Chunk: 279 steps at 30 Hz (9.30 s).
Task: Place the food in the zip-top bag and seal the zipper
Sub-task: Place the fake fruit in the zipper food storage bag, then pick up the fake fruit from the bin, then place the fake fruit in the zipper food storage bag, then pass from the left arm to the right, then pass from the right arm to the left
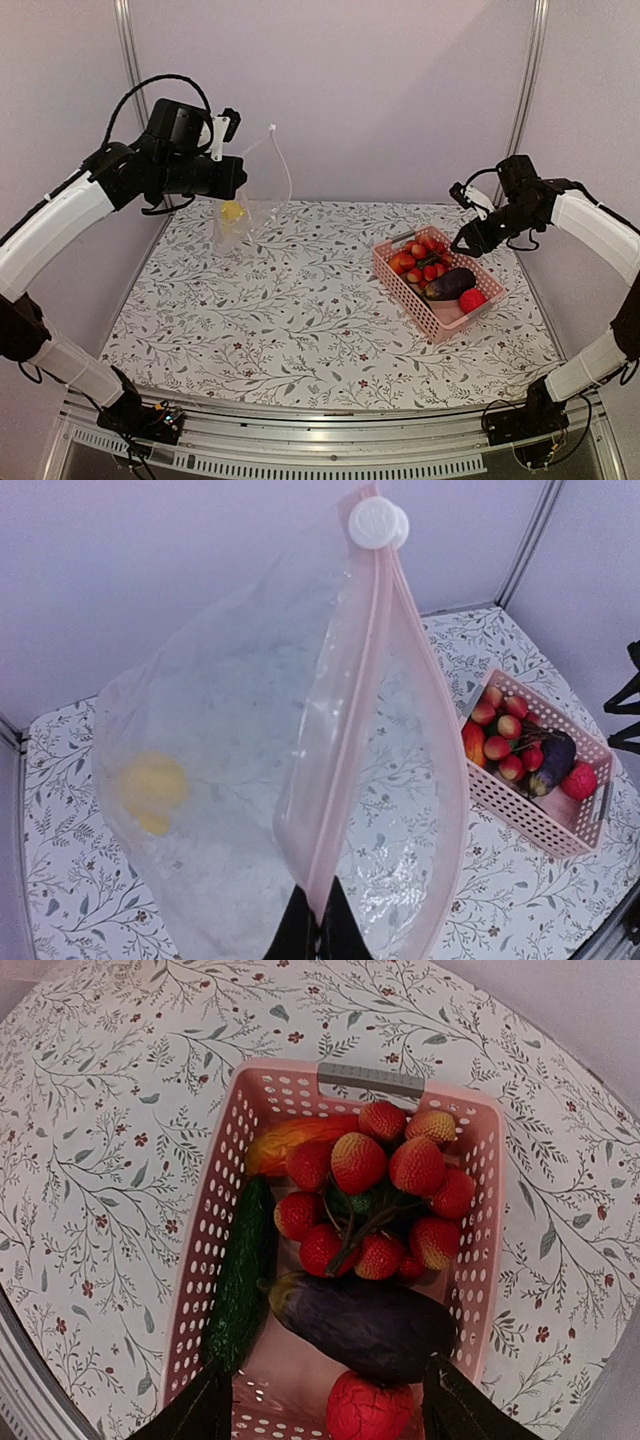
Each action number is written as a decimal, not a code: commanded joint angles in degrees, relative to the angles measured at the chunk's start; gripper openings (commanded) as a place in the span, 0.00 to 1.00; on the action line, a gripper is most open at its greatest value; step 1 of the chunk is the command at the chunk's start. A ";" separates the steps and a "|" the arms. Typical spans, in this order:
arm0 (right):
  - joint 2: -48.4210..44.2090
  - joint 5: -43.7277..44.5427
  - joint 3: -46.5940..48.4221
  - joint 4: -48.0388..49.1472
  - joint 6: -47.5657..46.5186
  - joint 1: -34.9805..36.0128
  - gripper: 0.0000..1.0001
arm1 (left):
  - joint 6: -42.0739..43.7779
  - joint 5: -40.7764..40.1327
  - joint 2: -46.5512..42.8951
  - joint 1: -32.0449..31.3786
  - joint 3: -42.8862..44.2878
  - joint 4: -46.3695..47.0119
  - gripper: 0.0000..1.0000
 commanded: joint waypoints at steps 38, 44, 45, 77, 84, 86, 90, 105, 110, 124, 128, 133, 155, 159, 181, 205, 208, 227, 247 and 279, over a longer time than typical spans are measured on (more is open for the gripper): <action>7.34 18.36 -16.27 3.59 -0.40 -1.87 0.65 | 0.11 8.52 5.14 0.57 -9.71 9.00 0.00; 9.88 18.76 -16.38 3.96 0.28 -1.85 0.67 | -0.13 8.67 5.27 0.48 -9.96 9.04 0.00; 10.33 18.72 -16.38 3.92 0.28 -1.86 0.67 | -0.18 8.69 5.15 0.48 -10.07 9.10 0.00; 2.78 4.43 -3.50 -3.66 -0.20 -1.88 0.31 | -0.58 8.45 6.52 0.49 -10.22 11.11 0.00; 1.00 -9.69 4.23 -4.41 -1.71 -1.33 0.31 | -0.87 9.07 6.93 0.49 -9.15 11.14 0.00; 0.85 -14.11 7.31 -4.23 -1.51 -0.47 0.31 | -1.23 9.79 7.15 0.43 -8.66 11.08 0.00; 0.75 -19.64 12.22 -1.60 -0.65 2.84 0.33 | -2.24 11.72 7.49 0.37 -8.44 12.35 0.00; 9.45 -20.47 29.19 6.63 1.65 24.03 0.35 | -4.17 15.60 10.77 -2.96 -4.28 13.36 0.00; 14.51 -19.09 33.17 8.98 2.77 28.07 0.36 | -4.47 15.70 10.58 -4.29 -3.19 13.41 0.00; 25.39 -7.14 33.30 13.47 7.93 29.72 0.44 | -6.04 18.92 6.37 -5.40 -5.10 15.43 0.00; 25.94 -5.10 33.22 12.78 7.81 29.72 0.65 | -6.07 18.67 5.72 -5.32 -5.81 15.78 0.00; 23.68 -11.36 34.39 8.50 2.69 30.76 0.75 | -5.79 17.59 6.60 -5.14 -5.74 15.66 0.00; 17.04 9.54 21.59 5.80 -26.69 41.79 0.53 | -5.02 20.02 9.39 -3.91 -5.19 15.64 0.00; 17.52 10.26 21.42 6.43 -27.77 42.24 0.40 | -4.80 19.84 8.84 -3.79 -5.80 15.76 0.00; 19.99 7.18 30.71 9.02 -22.33 40.52 0.00 | -1.00 8.64 -20.07 -3.27 -44.76 36.76 0.50; 20.96 -1.53 38.66 5.48 -18.32 36.81 0.00 | 9.98 4.69 -11.16 -3.31 -46.32 42.50 0.56; 23.32 -0.92 41.89 5.67 -20.03 36.09 0.00 | 7.50 -1.29 -15.64 -1.87 -41.72 33.20 0.68; 33.65 5.63 47.48 6.92 -31.48 45.51 0.00 | 2.75 10.81 0.85 7.86 3.31 -3.48 0.68; 31.43 12.12 45.95 3.92 -32.22 51.68 0.03 | 6.10 23.28 13.64 -2.83 14.73 -16.57 0.69; 15.60 9.44 37.50 -2.63 -25.35 43.09 0.55 | 8.91 25.52 18.70 -1.99 20.69 -15.87 0.03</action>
